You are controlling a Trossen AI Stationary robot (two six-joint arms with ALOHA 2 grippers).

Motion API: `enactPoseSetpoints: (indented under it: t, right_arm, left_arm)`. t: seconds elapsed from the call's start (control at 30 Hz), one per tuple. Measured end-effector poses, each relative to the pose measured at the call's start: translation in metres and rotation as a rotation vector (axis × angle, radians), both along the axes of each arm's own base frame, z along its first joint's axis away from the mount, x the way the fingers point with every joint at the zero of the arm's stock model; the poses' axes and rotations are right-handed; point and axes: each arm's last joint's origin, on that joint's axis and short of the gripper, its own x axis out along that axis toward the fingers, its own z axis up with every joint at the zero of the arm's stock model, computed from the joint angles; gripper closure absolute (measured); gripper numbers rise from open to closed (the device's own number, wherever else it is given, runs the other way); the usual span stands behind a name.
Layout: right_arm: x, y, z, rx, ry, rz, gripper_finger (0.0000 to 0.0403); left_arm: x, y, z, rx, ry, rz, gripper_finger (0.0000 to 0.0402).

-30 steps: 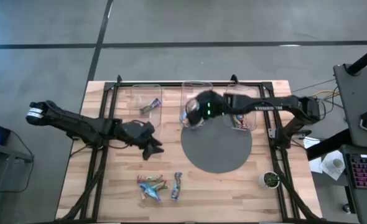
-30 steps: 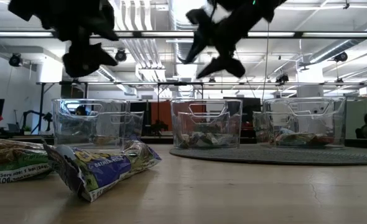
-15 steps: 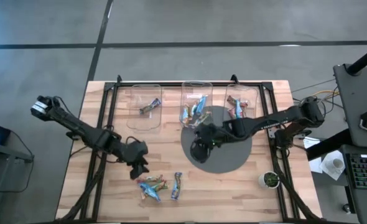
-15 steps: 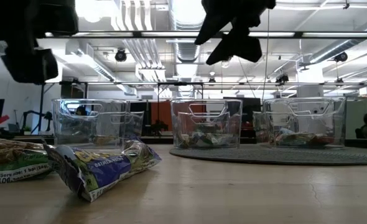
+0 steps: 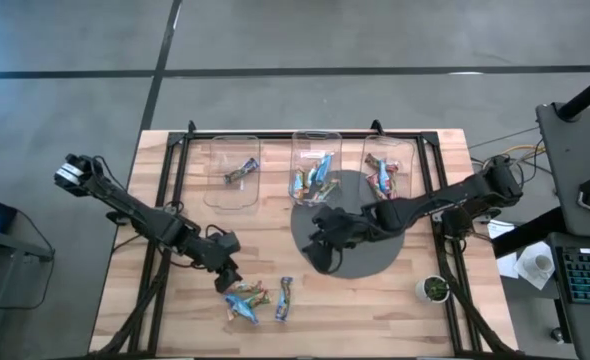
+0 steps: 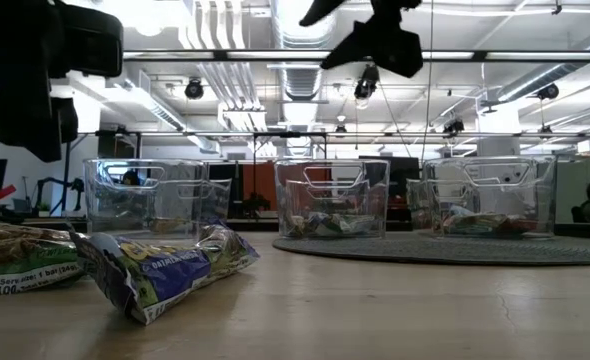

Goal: Pick and place Granola Bars by type
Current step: Put the red granola bar into the right transparent bin

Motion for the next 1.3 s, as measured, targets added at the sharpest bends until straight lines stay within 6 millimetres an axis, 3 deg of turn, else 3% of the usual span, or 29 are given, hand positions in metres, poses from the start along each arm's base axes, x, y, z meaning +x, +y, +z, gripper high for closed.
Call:
enactPoseSetpoints:
  t: [0.37,0.97,1.17,1.3]
  right_arm:
    - [0.008,0.003,0.029,-0.075,-0.127,0.056,0.0197]
    - [0.004,0.005,0.012,-0.105,-0.075,0.081,0.0197]
    - [0.005,0.003,0.013,-0.053,-0.085,-0.026,0.0197]
    - [0.005,0.002,0.013,-0.023,-0.085,-0.058,0.0197]
  left_arm:
    - [0.002,-0.001,0.004,-0.051,-0.008,0.061,0.0209]
    - [0.002,-0.001,0.002,-0.035,-0.021,0.050,0.0209]
    - [0.009,0.002,0.001,0.111,-0.116,0.082,0.0209]
    - [0.013,0.000,-0.005,0.237,-0.133,-0.030,0.0209]
